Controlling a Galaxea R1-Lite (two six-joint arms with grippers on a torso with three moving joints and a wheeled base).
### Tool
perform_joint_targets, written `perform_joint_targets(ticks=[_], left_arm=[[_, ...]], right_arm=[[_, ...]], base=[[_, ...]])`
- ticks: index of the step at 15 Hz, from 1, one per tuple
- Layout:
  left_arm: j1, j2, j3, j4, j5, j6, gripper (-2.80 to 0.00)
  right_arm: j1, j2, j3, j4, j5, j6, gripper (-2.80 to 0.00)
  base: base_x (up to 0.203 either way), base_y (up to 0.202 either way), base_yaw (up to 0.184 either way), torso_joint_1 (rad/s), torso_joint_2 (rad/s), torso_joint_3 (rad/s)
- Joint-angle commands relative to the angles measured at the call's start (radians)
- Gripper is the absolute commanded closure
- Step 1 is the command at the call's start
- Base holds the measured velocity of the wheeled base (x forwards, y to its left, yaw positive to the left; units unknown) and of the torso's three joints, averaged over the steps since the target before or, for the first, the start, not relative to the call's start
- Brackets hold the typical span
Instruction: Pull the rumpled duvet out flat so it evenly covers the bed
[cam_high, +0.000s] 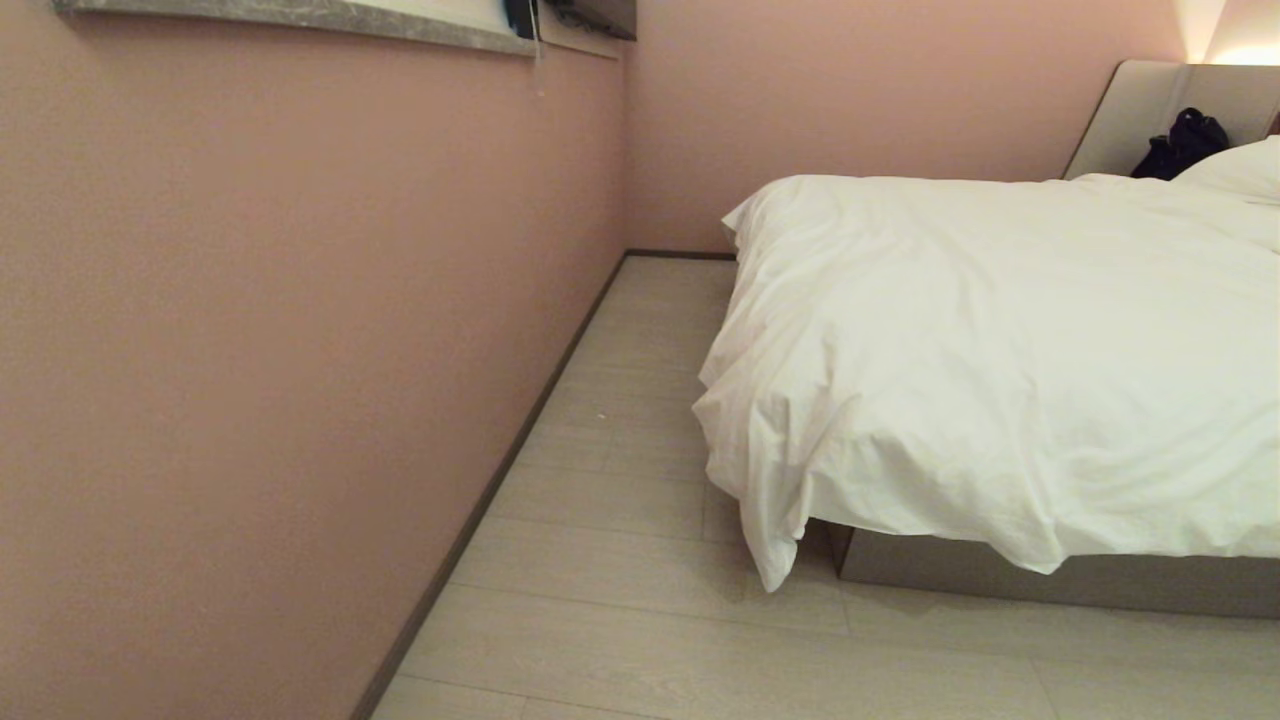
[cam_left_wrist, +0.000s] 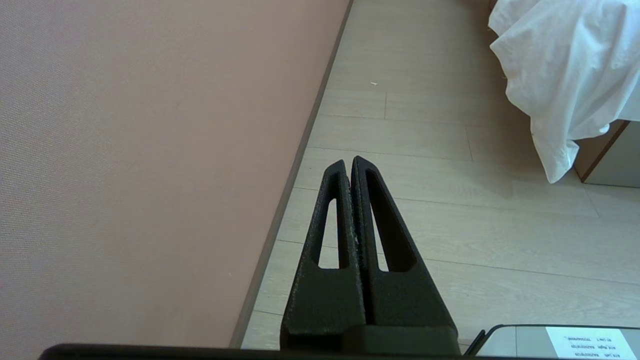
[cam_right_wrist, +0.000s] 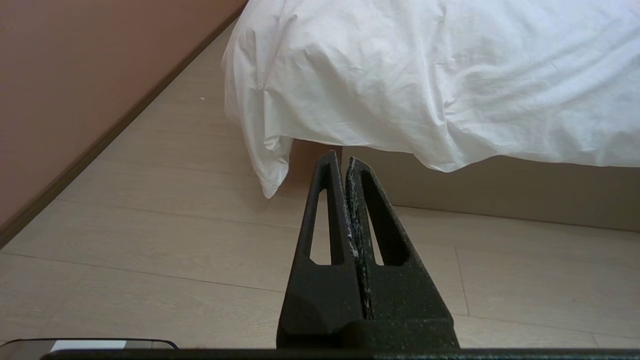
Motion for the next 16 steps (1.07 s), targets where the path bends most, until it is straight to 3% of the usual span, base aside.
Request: perform_joint_targets(ticks=[1,16], left_arm=[[0.0,0.0,0.0,0.0,0.0,0.0,0.0],[0.0,0.0,0.0,0.0,0.001,-0.002,0.0]], right_arm=[[0.0,0.0,0.0,-0.002,-0.001,0.003,0.0],[0.001,0.0,0.0,-0.002,-0.004,0.016,0.0]], base=[[0.0,0.0,0.0,0.0,0.0,0.0],[0.0,0.0,0.0,0.0,0.0,0.0]])
